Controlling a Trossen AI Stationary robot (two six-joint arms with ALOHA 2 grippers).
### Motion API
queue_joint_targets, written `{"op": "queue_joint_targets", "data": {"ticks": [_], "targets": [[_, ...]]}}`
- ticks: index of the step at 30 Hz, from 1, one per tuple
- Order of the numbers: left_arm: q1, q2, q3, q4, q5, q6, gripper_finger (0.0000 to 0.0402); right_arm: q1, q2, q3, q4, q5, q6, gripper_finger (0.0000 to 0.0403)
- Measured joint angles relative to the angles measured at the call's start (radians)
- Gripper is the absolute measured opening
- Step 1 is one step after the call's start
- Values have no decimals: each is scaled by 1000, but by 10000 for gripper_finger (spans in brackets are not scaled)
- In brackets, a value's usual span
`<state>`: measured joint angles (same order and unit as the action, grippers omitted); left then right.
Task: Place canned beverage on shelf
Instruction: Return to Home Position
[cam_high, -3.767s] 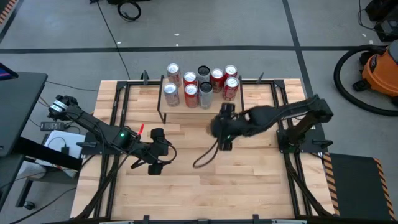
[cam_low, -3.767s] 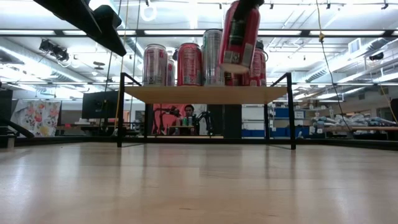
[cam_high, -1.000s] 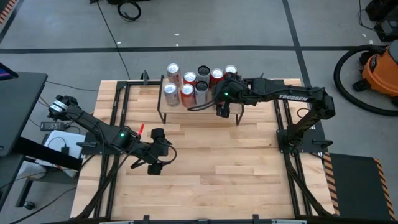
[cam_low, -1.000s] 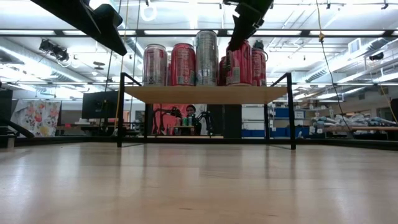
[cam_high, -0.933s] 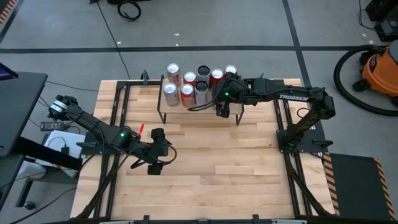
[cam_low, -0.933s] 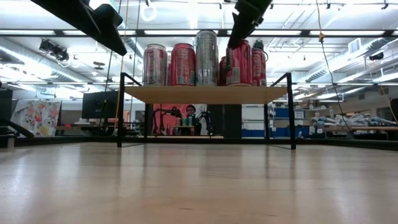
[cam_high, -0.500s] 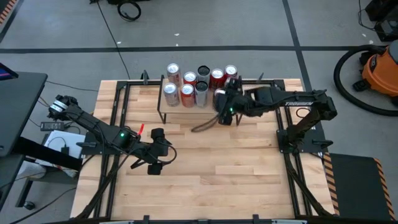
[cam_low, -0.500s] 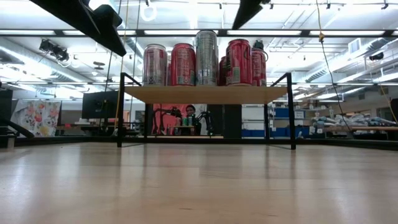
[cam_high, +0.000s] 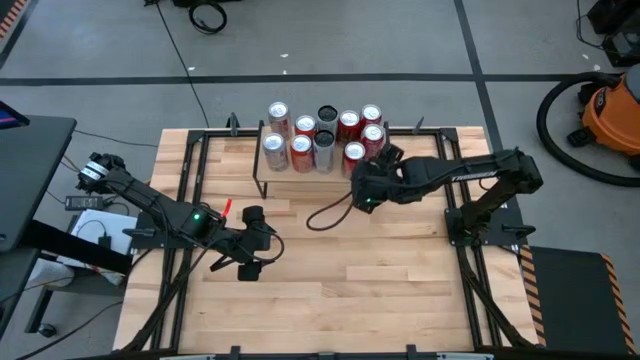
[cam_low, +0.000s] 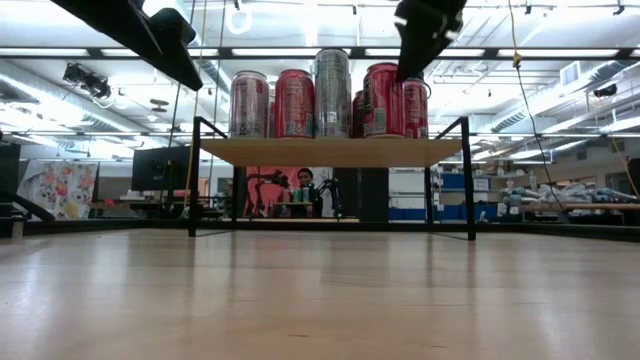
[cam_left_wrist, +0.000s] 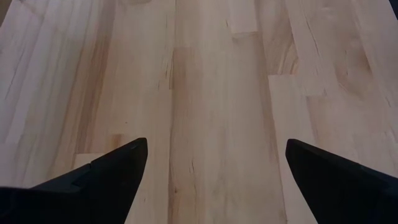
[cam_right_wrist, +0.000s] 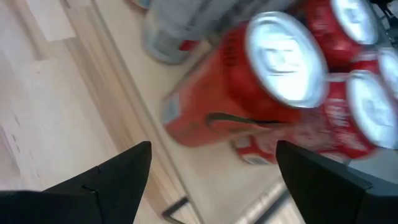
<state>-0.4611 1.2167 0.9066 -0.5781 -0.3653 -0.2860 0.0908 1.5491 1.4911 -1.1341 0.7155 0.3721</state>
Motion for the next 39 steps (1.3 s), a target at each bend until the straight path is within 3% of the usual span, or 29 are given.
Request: {"op": "queue_joint_targets", "data": {"ticks": [12, 23, 39], "targets": [[0, 0, 0, -1, 0, 0, 393, -66, -71, -230, 317, -24, -103, 345], [0, 0, 0, -1, 0, 0, 393, -119, -113, -300, 450, -19, -265, 342], [0, 0, 0, -4, 11, -6, 393, -153, -113, -300, 461, 3, -415, 227]]}}
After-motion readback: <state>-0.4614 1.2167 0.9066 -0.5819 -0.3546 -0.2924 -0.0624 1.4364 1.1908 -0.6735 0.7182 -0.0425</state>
